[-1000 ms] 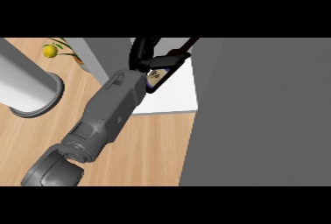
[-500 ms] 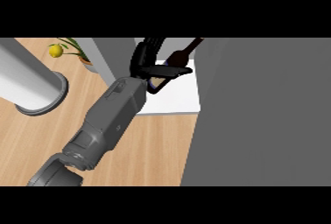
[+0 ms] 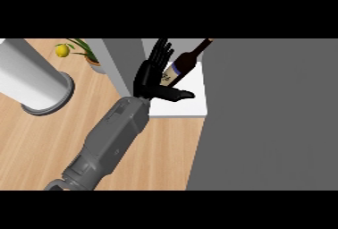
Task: Pick up the wine, place it into the cabinet and close the cabinet
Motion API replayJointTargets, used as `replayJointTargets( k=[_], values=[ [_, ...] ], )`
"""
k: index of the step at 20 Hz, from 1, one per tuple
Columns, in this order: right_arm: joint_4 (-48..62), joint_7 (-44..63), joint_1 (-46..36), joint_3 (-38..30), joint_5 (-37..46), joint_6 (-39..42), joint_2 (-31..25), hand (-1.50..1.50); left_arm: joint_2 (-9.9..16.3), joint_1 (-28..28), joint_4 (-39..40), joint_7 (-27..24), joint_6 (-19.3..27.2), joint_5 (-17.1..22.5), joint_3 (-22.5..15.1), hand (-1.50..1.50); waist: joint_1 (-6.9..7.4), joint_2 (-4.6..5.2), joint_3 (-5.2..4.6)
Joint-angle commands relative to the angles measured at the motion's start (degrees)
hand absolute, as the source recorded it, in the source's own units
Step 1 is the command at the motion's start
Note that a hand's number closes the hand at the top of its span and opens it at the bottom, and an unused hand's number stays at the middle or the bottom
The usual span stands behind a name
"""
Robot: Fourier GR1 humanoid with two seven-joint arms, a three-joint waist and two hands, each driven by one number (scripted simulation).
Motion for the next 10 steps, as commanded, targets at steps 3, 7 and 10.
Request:
replayJointTargets(
  k=[3,7,10],
  values=[
    [-13.6,4.9,3.8,-1.0,-4.1,0.5,-2.0,-1.50,0.0,11.6,-12.0,0.9,3.5,2.6,-7.7,-1.50,0.11,-0.17,0.00],
    [-13.9,3.4,6.7,1.0,-2.1,-0.5,-1.5,-1.50,1.2,19.4,-19.8,2.5,2.4,-0.6,-7.9,-1.50,0.81,-0.23,0.03],
    [-12.4,5.2,3.8,-0.6,-2.4,-1.0,-1.4,-1.50,2.7,24.7,-30.1,6.0,5.7,-1.0,-10.0,-1.50,1.94,-0.15,0.02]
  ],
)
